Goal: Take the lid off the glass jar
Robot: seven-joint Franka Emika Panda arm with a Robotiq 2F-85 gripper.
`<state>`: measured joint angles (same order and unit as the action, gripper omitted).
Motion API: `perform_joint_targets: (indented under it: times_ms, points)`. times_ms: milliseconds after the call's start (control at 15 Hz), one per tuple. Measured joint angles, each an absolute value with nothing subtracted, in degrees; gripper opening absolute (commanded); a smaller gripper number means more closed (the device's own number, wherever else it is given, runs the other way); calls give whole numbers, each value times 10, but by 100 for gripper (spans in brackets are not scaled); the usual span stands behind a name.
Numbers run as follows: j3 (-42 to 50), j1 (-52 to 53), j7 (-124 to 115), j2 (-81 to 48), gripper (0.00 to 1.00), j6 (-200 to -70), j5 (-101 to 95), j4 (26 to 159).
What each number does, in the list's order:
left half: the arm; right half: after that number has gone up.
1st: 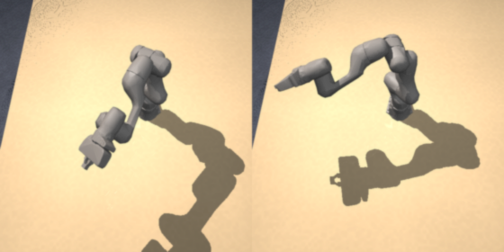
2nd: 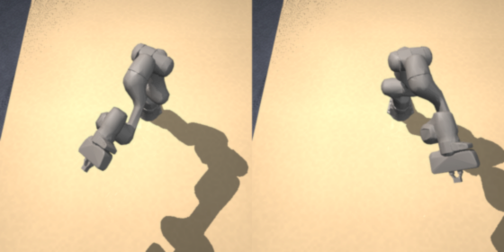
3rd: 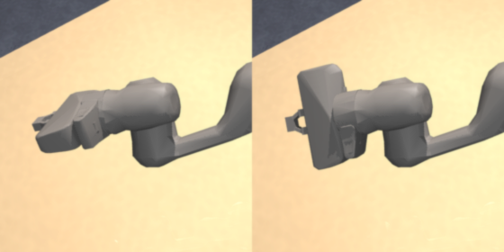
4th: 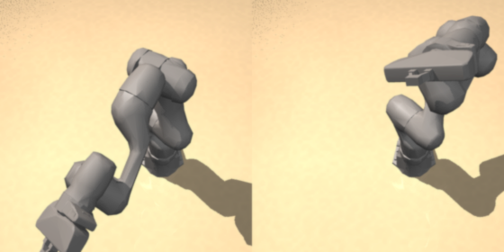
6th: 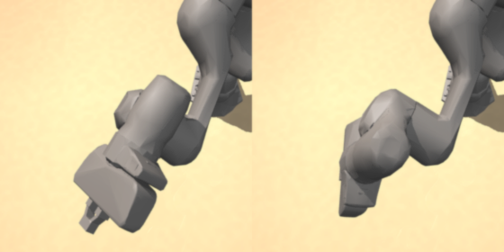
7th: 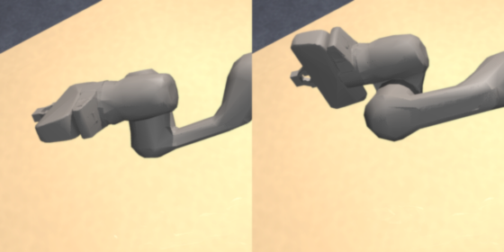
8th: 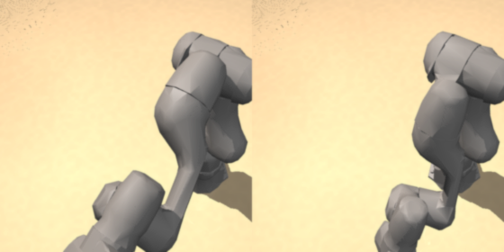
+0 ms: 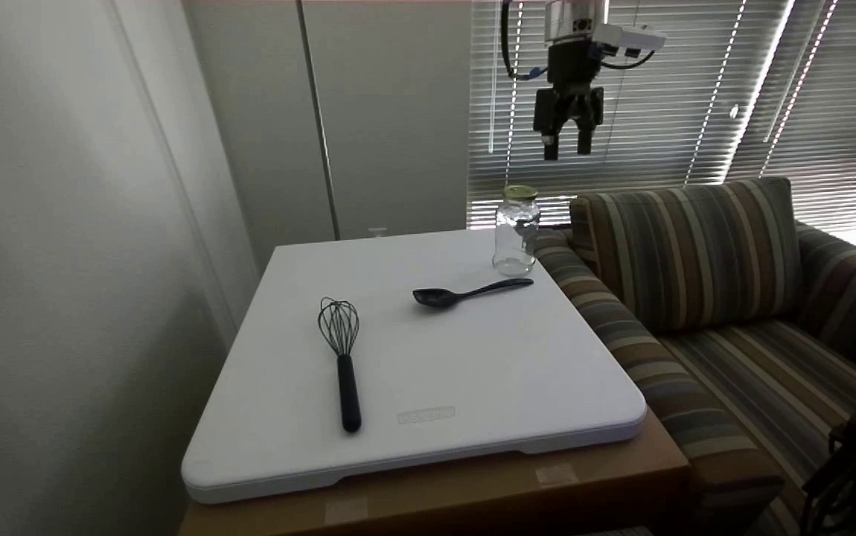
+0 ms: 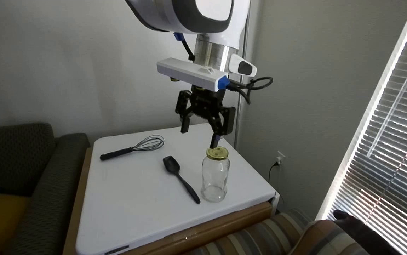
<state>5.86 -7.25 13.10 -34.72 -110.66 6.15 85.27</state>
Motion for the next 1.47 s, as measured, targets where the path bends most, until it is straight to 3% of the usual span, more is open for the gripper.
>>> perform_joint_targets:
  times_ms: [533,1467]
  points:
    - [31,-73,133,-373,100,-1105,61,830]
    - [24,-85,153,-529,100,-1104,54,620]
